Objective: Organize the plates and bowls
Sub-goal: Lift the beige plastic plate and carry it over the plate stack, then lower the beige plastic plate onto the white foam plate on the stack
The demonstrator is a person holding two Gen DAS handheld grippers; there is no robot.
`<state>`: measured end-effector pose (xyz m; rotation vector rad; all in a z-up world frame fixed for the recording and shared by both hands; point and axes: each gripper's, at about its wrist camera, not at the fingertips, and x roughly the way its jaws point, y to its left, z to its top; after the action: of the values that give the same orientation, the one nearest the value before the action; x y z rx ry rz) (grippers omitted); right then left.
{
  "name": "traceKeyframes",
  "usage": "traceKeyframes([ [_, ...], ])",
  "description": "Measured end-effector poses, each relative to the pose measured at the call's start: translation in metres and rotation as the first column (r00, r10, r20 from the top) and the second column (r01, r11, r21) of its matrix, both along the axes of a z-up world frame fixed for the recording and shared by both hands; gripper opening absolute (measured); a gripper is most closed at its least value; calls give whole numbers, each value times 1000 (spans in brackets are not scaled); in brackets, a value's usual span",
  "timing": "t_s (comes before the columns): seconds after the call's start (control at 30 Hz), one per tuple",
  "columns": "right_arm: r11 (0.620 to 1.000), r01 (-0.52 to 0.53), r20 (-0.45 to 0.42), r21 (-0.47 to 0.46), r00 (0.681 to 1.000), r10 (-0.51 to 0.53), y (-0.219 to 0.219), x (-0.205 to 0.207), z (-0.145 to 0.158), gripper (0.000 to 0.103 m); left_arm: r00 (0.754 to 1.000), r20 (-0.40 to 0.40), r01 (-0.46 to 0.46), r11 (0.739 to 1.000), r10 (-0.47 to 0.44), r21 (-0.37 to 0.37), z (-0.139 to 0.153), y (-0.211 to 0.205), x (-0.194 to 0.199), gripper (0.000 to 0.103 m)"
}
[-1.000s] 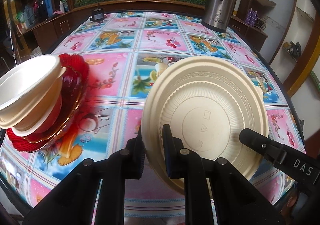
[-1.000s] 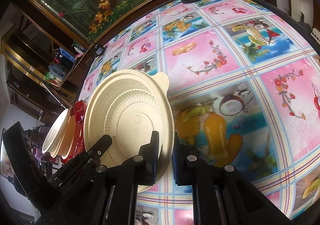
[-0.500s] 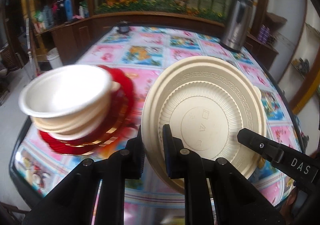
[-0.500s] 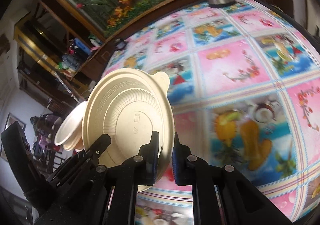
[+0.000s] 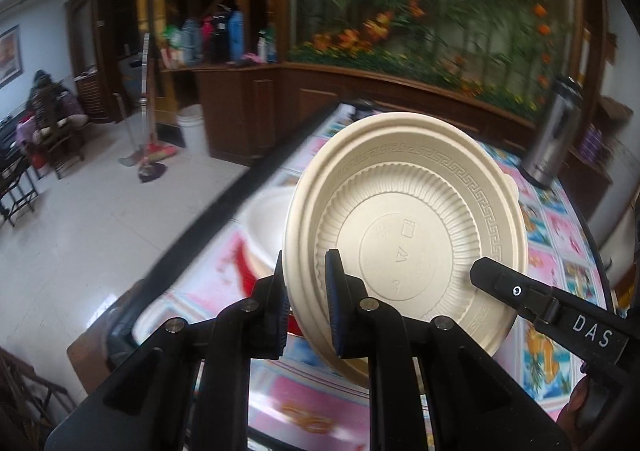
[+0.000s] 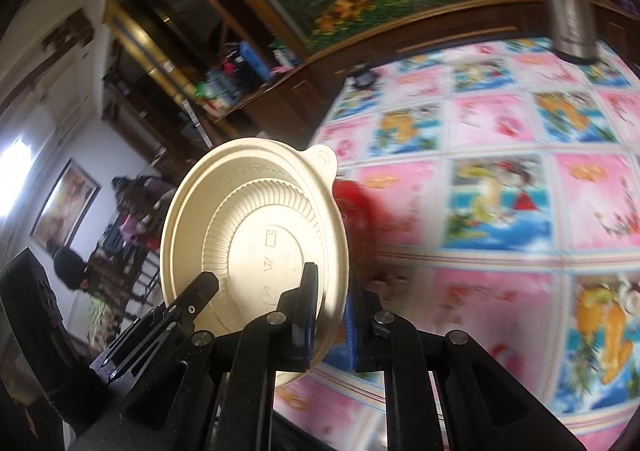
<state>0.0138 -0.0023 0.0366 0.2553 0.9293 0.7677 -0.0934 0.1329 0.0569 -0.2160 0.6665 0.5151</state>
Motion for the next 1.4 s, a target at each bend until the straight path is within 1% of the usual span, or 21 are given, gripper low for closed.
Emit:
traceKeyframes([
  [0.13, 998, -66, 14, -7, 998, 66, 36, -7, 5, 11, 998, 8, -60, 998, 60, -11, -2, 23, -13, 14],
  [0.23, 995, -100, 13, -19, 995, 100, 54, -12, 2, 11, 995, 1, -97, 995, 97, -37, -10, 41, -15, 14],
  [0.33, 993, -112, 8, -34, 994, 112, 68, -14, -3, 11, 994, -19, -110, 992, 109, -65, -25, 56, -14, 14],
  [0.4, 990, -123, 3, -63, 992, 123, 77, -14, -11, 11, 993, -43, -117, 989, 113, -93, -35, 62, -13, 14],
  [0.5, 988, -126, -36, -94, 992, 123, 86, -10, -27, 11, 991, -71, -122, 987, 115, -106, -49, 66, -11, 14],
  [0.57, 986, -124, -44, -109, 992, 120, 90, -9, -32, 11, 990, -86, -119, 985, 109, -122, -54, 68, -10, 14],
  [0.63, 986, -124, -50, -112, 992, 119, 92, -8, -34, 11, 991, -76, -116, 985, 107, -126, -51, 68, -11, 14],
  [0.7, 987, -120, -40, -110, 992, 116, 91, -9, -30, 11, 993, -61, -108, 988, 102, -109, -44, 66, -9, 14],
  [0.87, 990, -95, 4, -107, 995, 96, 88, -6, -10, 11, 997, -32, -66, 994, 64, -89, -26, 66, 3, 14],
  [1.0, 992, -68, 24, -105, 997, 71, 83, 5, 4, 11, 999, -27, -36, 997, 34, -75, -16, 64, 18, 14],
  [1.17, 993, -39, 19, -111, 999, 41, 78, 22, 8, 12, 999, -45, -16, 998, 13, -65, -16, 59, 30, 14],
  [1.4, 991, -29, -21, -128, 999, 27, 75, 38, -7, 12, 996, -90, -8, 996, 0, -90, -28, 61, 40, 14],
])
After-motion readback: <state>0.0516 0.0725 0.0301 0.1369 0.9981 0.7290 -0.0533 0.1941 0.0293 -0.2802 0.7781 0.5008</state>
